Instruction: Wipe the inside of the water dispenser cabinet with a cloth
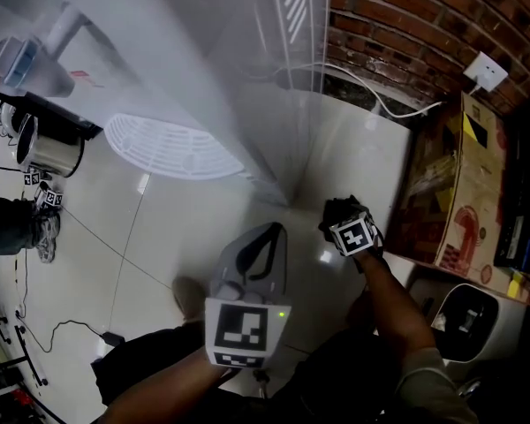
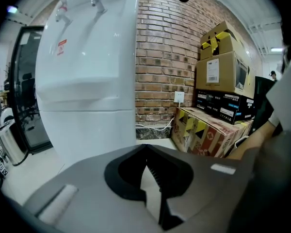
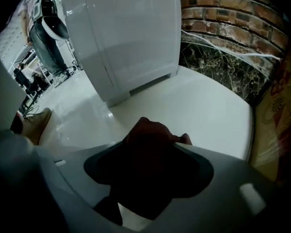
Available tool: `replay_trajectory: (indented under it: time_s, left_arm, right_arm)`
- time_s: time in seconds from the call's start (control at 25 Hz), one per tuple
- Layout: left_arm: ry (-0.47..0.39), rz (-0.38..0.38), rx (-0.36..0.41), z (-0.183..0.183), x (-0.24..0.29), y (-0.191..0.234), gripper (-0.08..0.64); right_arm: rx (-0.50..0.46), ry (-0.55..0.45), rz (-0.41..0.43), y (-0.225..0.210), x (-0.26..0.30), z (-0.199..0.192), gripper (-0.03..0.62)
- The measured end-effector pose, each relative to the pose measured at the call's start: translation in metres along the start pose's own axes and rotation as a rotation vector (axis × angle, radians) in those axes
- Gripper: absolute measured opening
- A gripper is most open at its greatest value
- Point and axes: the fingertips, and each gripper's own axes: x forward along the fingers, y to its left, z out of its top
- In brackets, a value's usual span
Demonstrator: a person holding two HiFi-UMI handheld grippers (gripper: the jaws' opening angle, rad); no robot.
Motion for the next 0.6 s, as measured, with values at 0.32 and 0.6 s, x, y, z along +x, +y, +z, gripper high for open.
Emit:
replay_trajectory:
  time_s: [0.32, 0.6]
  left_arm:
    - [-0.020, -0.044, -0.048, 0.010, -0.012, -0.012, 0.001]
    - [-0.137, -0.038, -0.045, 0.054, -0.044, -0.011, 0.000]
  right_arm:
    - [0.110, 0.033, -0.014, -0.001, -0.039, -0.007, 0.121]
    - [0.196, -0.183, -0.055, -0.006, -0.137, 0.042, 0.112]
